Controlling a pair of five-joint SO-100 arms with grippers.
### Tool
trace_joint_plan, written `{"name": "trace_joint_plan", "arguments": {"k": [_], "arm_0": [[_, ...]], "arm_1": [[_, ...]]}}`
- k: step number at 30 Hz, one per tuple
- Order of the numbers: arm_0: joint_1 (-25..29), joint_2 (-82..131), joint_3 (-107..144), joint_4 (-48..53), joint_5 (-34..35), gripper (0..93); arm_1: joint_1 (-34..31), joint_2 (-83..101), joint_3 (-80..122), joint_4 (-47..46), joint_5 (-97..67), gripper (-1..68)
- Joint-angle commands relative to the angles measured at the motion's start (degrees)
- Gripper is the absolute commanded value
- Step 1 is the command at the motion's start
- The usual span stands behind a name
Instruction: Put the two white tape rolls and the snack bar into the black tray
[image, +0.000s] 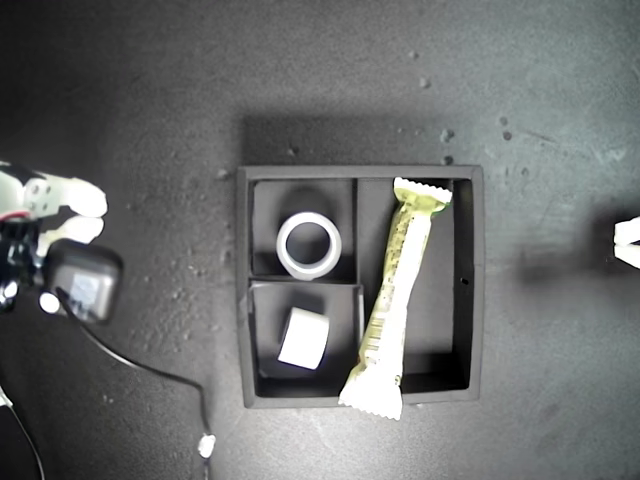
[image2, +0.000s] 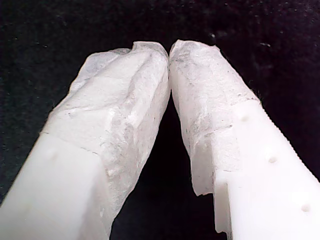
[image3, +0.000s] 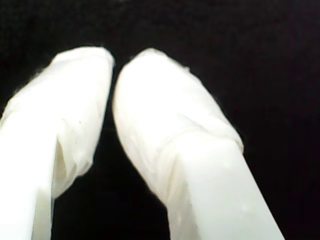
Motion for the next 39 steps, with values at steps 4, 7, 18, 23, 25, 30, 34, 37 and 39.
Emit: {"name": "trace_joint_plan", "arguments": {"k": [4,7,18,23,25,30,34,37,39], "arm_0": [[-0.26,18.19,11.95,2.20,-2.55,0.0],[0.70,27.16,17.31,6.86,-3.43,0.0],[2.29,28.92,24.70,8.96,-7.12,0.0],[4.92,27.69,24.70,12.39,-17.31,0.1],[5.80,27.95,24.70,12.30,-19.16,0.2],[4.92,29.00,24.70,12.22,-18.28,5.3],[5.10,29.00,24.70,12.22,-13.54,5.3],[5.54,29.00,24.70,12.22,-10.55,5.3],[5.54,29.00,24.70,12.22,-3.43,5.3]], "arm_1": [[5.54,0.35,0.79,2.55,-4.66,-0.4],[4.75,0.35,0.88,2.20,-6.06,-0.3],[0.00,-0.26,0.88,7.91,2.46,-0.3],[-1.49,0.00,0.88,9.05,6.50,-0.2],[-2.20,-0.26,0.88,9.14,5.98,0.5],[-4.13,-0.35,0.88,9.14,-3.52,2.8],[-4.31,0.26,0.88,9.05,-5.01,2.8],[-4.31,0.26,0.88,9.05,-5.01,2.8],[-4.31,0.26,0.88,9.05,-5.01,2.8]]}}
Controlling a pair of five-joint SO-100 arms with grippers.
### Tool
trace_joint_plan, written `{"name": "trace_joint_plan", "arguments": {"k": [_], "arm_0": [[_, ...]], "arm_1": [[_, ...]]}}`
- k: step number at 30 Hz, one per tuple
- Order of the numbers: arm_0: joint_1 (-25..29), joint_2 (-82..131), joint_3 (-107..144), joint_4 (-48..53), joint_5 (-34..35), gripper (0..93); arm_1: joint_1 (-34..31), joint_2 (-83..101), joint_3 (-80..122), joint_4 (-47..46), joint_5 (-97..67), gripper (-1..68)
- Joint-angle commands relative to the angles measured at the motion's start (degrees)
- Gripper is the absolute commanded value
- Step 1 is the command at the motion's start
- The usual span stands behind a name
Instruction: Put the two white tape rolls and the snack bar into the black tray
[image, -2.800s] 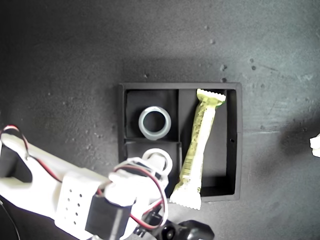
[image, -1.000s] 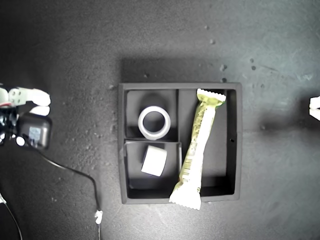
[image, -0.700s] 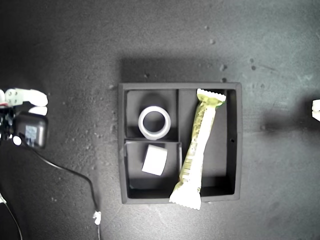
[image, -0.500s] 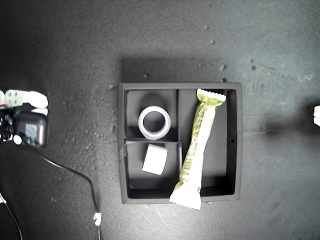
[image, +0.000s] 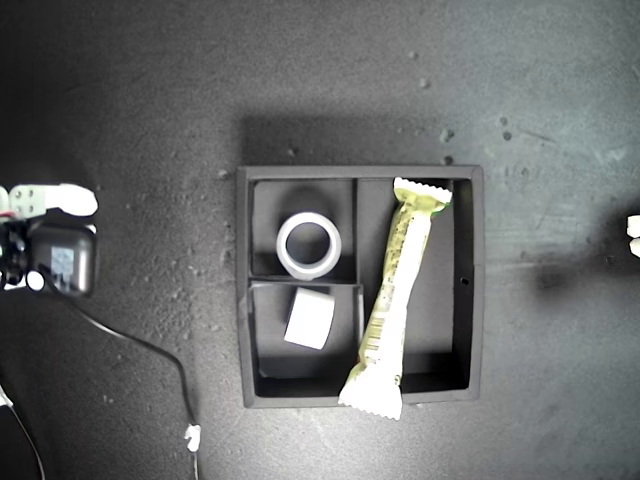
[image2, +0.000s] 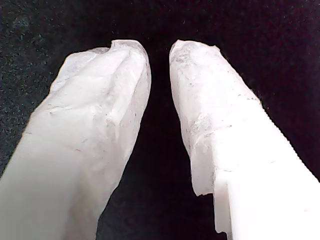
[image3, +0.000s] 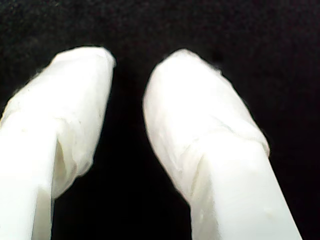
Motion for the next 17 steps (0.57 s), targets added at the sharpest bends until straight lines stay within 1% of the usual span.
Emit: {"name": "trace_joint_plan", "arguments": {"k": [1,17], "arm_0": [[0.26,2.90,3.34,2.11,10.72,5.3],[0.35,2.90,3.34,2.11,9.93,5.3]], "arm_1": [[-0.35,0.26,0.70,0.09,-0.53,2.8],[-0.35,0.26,0.70,0.09,-0.53,2.8]]}}
